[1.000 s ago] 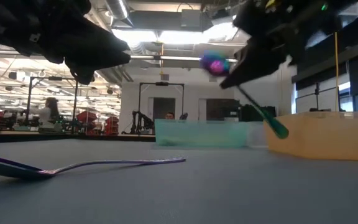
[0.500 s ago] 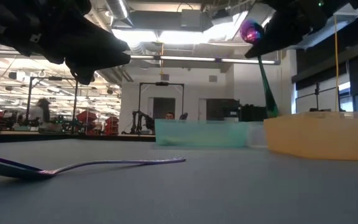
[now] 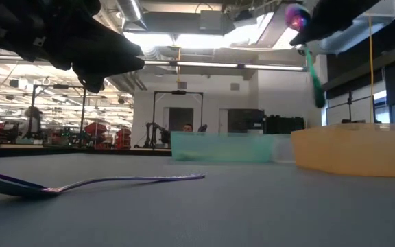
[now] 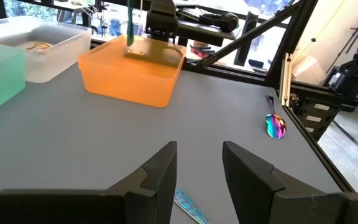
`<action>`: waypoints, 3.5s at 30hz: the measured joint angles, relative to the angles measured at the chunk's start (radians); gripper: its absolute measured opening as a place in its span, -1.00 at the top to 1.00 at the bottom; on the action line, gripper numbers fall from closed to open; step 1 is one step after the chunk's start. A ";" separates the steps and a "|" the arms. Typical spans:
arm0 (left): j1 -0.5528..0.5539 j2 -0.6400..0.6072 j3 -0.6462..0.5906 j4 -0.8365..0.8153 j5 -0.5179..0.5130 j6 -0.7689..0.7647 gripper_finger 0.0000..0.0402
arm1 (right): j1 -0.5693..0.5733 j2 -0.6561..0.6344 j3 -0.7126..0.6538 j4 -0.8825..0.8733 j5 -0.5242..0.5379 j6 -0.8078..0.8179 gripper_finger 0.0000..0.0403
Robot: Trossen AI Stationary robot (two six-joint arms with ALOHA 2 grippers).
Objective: Sort silverware by color (type)
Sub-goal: Put the iridescent spoon into the orange bin
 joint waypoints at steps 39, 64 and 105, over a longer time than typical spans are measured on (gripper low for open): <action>0.011 0.000 0.000 0.002 0.000 -0.001 0.38 | -0.127 0.259 -0.165 -0.220 0.044 0.214 0.50; -0.037 0.143 0.131 -0.004 0.046 0.064 0.38 | 0.166 0.355 -0.157 0.628 -0.192 0.039 -0.03; -0.236 0.047 0.176 -0.218 -0.256 0.068 0.38 | 0.175 1.309 0.431 0.903 -0.404 -0.011 0.12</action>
